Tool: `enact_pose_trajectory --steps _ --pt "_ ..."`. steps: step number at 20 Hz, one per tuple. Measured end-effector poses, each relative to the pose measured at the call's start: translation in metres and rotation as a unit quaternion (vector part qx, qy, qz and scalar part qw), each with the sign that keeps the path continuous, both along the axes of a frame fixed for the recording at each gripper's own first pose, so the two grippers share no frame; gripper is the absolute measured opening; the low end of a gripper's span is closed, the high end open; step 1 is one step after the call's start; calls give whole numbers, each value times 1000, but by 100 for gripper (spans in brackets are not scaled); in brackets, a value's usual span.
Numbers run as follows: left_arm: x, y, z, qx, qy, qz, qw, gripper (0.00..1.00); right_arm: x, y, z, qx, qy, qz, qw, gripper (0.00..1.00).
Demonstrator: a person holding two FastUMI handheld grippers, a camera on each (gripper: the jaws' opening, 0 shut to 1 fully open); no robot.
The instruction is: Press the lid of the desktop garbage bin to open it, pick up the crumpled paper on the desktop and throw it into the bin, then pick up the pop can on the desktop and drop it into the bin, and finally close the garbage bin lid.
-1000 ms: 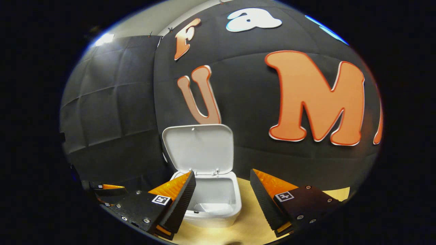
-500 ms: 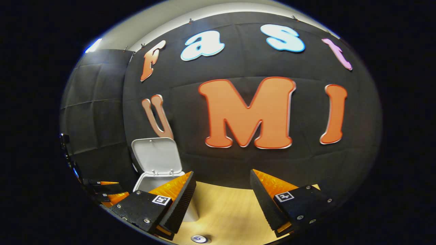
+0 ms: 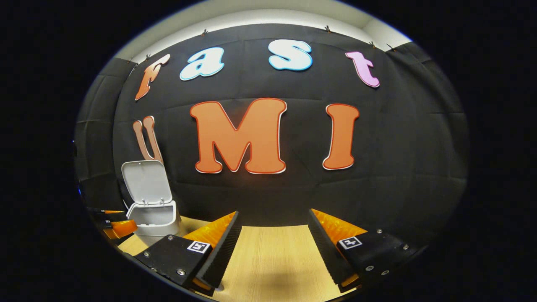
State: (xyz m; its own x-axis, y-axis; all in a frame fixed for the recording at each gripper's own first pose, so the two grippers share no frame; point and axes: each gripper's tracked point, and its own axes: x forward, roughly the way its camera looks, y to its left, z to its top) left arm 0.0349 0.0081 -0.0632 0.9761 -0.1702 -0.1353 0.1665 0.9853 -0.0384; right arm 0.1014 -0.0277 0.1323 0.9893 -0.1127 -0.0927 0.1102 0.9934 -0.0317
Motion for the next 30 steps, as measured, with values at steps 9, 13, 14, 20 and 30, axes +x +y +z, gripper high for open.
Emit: enact_pose_trajectory --steps 9,13,14,20,30 --pt "1 -53 -60 -10 37 -60 997 94 -13 -21 -20 21 19 -19 999 95" --pt "3 -80 -119 -5 83 -81 993 94 -18 -26 -35 26 36 -27 999 100" --pt "4 -87 -136 -3 95 -89 992 94 -20 -28 -37 29 40 -29 998 95" --pt "-2 -101 -228 21 155 -115 981 94 -31 -43 -58 28 65 -46 996 95" --pt "2 -103 -302 50 238 -114 963 96 -40 -72 -78 33 95 -77 992 95"
